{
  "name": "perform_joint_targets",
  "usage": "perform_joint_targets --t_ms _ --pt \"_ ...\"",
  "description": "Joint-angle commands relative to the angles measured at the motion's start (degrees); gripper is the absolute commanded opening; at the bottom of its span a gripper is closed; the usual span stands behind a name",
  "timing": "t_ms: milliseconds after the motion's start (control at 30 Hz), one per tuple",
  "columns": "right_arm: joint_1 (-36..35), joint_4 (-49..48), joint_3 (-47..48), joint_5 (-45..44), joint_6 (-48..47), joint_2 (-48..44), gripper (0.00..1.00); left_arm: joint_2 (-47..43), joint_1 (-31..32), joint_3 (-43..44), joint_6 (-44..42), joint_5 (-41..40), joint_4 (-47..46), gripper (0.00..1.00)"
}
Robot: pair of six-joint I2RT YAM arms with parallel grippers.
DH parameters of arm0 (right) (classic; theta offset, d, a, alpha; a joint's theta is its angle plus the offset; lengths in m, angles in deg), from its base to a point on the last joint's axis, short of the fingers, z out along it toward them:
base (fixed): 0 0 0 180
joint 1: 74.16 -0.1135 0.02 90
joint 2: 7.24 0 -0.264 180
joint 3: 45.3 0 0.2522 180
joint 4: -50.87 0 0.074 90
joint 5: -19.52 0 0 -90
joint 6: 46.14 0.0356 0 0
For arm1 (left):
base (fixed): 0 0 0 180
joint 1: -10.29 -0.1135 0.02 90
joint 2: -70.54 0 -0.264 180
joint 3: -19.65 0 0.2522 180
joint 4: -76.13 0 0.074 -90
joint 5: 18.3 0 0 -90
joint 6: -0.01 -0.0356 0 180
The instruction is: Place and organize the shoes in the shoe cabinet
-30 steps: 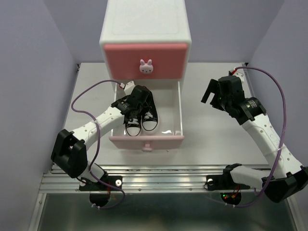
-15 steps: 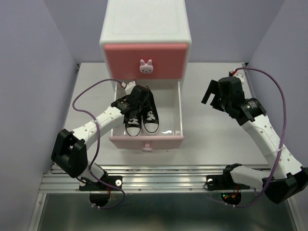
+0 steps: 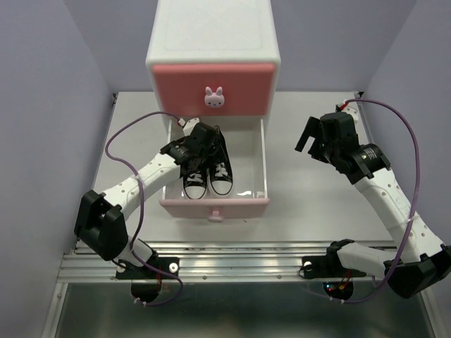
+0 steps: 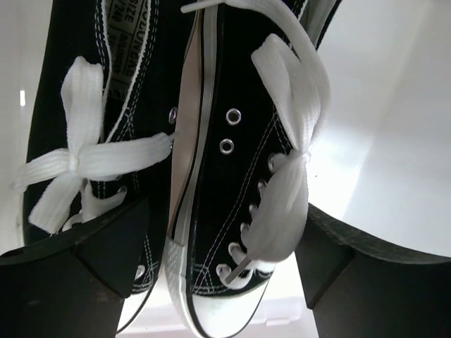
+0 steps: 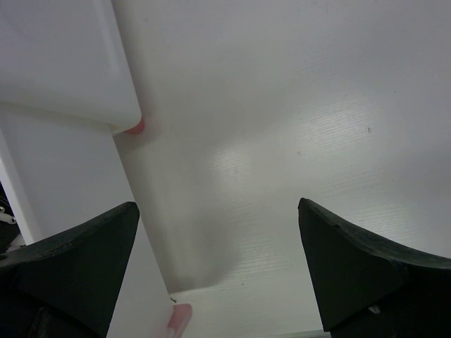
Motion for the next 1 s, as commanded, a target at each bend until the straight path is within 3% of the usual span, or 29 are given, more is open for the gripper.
perform_joint_targets --t_ms 0,367,500,733,967 --pt "0.42 -2.65 1.17 -0.19 0.09 -1.40 1.00 -6.50 -0.50 6.03 -4.16 -2.06 -3.10 0.96" --pt "0.42 -6.95 2.31 3.14 -2.55 -3.07 1.00 -12.84 -0.50 7.53 -7.68 1.37 -1.43 0.99" --pt "0.42 -11.26 3.19 8.24 -5.35 -3.95 1.00 -15.03 -0.32 9.29 -9.61 2.42 1.55 0.99" --pt "0.42 -14.78 11.18 16.06 -12.04 -0.62 1.00 -22.15 -0.41 12.28 -11.55 8.39 5.69 0.99" --pt "0.42 -18.29 24.53 25.90 -18.45 6.67 1.00 -22.95 0.73 17.71 -13.82 11.65 8.94 0.99"
